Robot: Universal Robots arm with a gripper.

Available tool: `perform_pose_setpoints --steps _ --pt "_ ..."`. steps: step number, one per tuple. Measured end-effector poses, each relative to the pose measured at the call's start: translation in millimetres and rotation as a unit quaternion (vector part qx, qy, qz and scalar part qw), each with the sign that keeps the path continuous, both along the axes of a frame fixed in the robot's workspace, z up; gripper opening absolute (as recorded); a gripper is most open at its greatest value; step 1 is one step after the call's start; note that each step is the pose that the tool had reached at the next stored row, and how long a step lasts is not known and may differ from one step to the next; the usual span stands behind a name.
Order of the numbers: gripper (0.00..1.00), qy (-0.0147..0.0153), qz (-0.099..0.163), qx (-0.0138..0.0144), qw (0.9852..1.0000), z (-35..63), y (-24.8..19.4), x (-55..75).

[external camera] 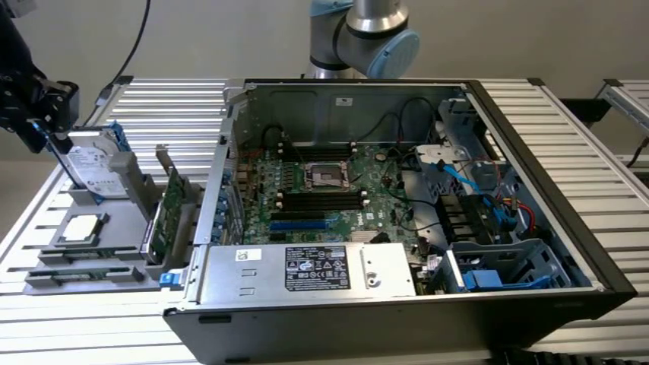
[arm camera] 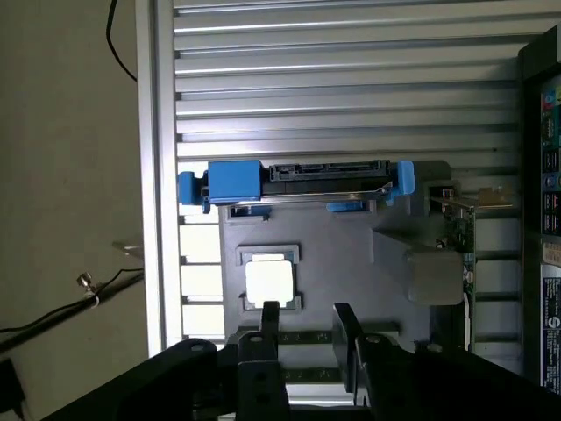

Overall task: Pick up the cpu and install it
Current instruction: 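Pick up the cpu and move it towards the insertion slot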

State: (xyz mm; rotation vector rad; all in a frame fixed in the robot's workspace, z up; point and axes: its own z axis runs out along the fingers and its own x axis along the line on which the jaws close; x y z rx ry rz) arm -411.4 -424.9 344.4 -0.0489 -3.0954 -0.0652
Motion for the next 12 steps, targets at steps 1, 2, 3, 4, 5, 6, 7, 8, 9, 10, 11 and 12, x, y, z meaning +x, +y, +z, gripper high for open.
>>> perform_pose_setpoints --steps 1,2,3,4,5,6,7,8,9,10,11,12 --pt "0.42 0.0000 0.000 0.0000 1.0000 0.0 -0.1 -0.1" --pt "0.47 0.0000 0.000 -0.0001 1.0000 -0.1 -0.1 -0.6" --pt "0.47 0.0000 0.000 0.0000 1.0000 -0.3 -0.1 -1.2" --pt "0.54 0.0000 0.000 0.0000 1.0000 -0.5 -0.2 -2.3" --pt "0.54 0.0000 0.000 -0.0001 1.0000 -1.0 -0.8 -4.2" --pt "0.54 0.0000 0.000 0.0000 1.0000 -2.1 -2.6 -5.1" --pt "0.54 0.0001 0.001 0.0000 1.0000 -3.3 -4.2 -5.8" --pt "0.54 0.0002 0.001 -0.0001 1.0000 -4.5 -5.7 -6.6" --pt "0.54 0.0006 0.001 0.0000 1.0000 -5.9 -7.3 -7.3" --pt "0.54 0.0013 0.001 0.0000 1.0000 -7.6 -9.1 -7.7" --pt "0.54 0.0024 0.002 0.0000 1.0000 -9.2 -11.0 -7.9" --pt "0.54 0.0035 0.002 0.0000 1.0000 -10.9 -13.0 -8.1"
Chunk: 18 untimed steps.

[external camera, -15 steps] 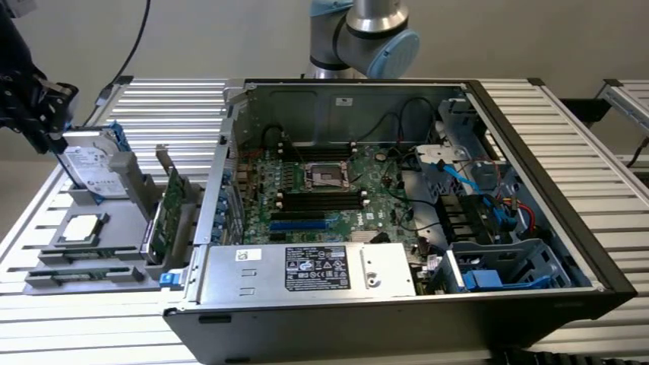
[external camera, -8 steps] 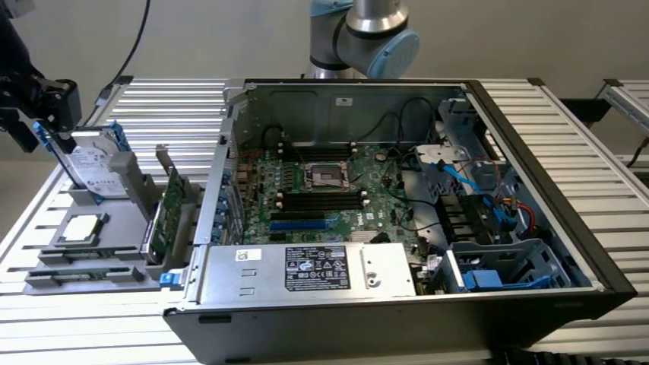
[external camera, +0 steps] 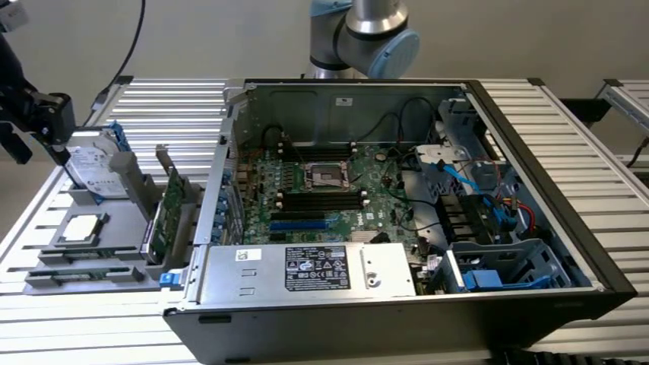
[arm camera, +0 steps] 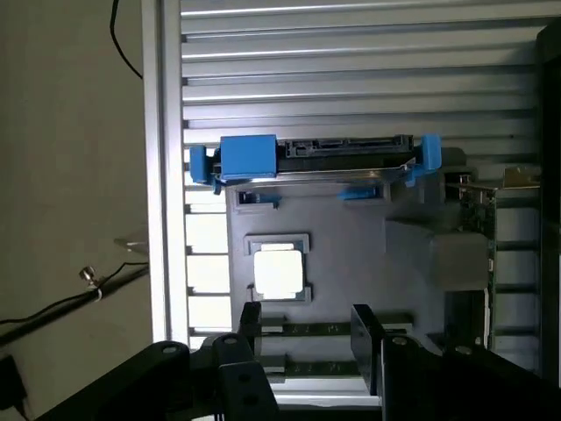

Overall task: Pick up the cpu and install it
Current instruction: 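Pick up the cpu and move it towards the insertion slot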

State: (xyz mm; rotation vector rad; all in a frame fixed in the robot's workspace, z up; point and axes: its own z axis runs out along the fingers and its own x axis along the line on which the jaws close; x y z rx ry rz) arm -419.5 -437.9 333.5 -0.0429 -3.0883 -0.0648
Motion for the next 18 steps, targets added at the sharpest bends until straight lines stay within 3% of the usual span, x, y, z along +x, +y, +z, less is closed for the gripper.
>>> perform_pose_setpoints --steps 11,18 --pt "0.54 0.0122 0.011 0.0021 0.9999 -19.6 -18.0 -1.5" --pt "0.54 0.0125 0.026 0.0025 0.9996 -32.4 -19.0 -9.8"
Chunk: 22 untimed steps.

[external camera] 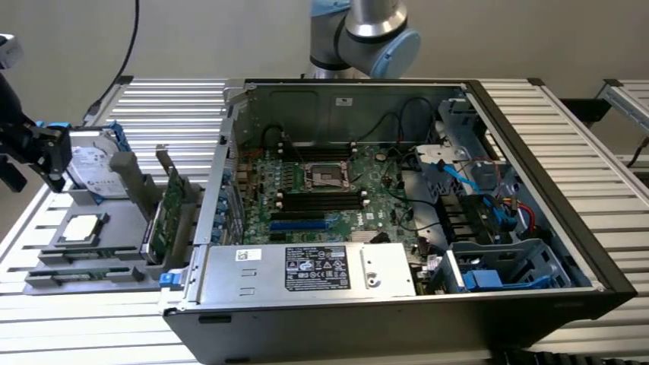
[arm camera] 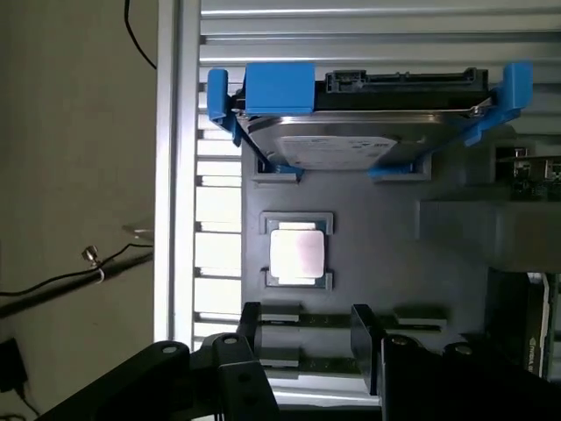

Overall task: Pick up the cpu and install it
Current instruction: 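Pick up the cpu and move it towards the insertion slot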

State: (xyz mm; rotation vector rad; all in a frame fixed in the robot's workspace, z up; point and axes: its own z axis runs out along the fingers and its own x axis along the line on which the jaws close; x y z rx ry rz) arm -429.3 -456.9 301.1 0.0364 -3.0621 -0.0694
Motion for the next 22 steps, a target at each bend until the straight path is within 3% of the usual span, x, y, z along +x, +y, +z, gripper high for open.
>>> perform_pose_setpoints --steps 4,14,22 --pt "0.54 -0.0004 0.005 0.0000 1.0000 -7.2 0.6 -4.4" --pt "0.54 -0.0006 0.015 0.0000 0.9999 -25.4 9.0 -4.8" --pt "0.54 -0.0007 0.022 0.0000 0.9998 -39.9 11.3 -5.2"
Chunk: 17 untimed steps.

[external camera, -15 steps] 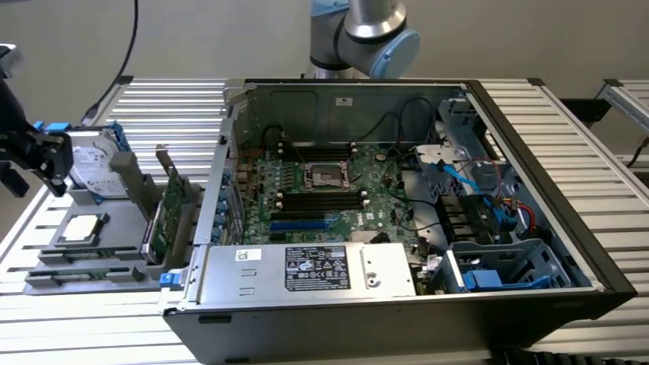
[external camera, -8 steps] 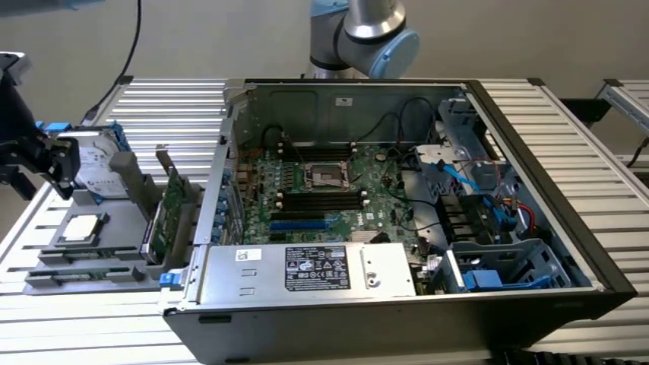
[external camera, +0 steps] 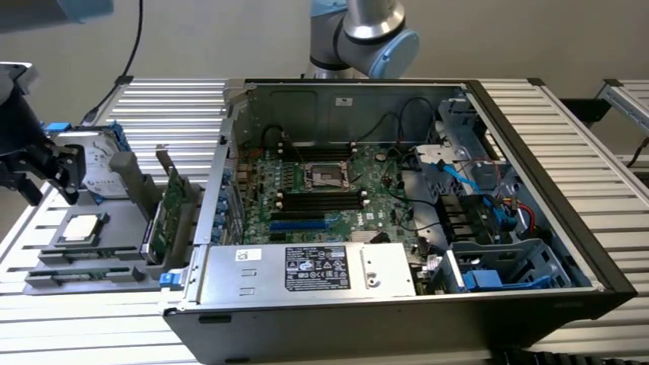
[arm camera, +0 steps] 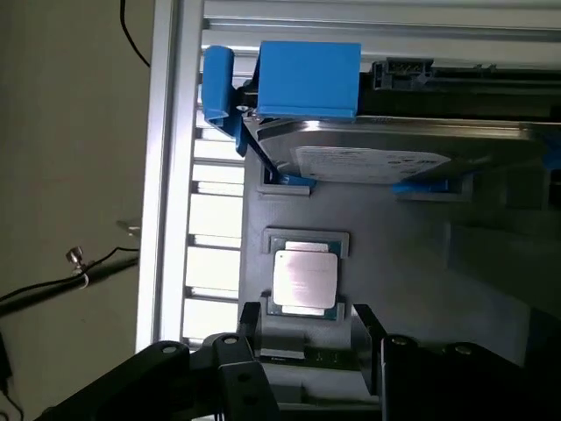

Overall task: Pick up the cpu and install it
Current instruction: 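Pick up the cpu and move it towards the insertion slot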

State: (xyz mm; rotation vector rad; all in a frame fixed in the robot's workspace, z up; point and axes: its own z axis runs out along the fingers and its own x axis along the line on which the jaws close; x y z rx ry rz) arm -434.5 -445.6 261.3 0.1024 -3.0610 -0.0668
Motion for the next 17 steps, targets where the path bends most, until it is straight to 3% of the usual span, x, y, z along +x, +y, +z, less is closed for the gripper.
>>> perform_pose_setpoints --steps 10,13,14,17 --pt "0.54 -0.0002 0.007 0.0001 1.0000 -18.3 1.7 -1.1" --pt "0.55 -0.0001 0.008 0.0000 1.0000 -23.7 2.2 -1.6" --pt "0.62 -0.0001 0.008 0.0000 1.0000 -25.4 2.3 -1.9" --pt "0.62 -0.0002 0.008 0.0000 1.0000 -31.1 2.6 -3.1"
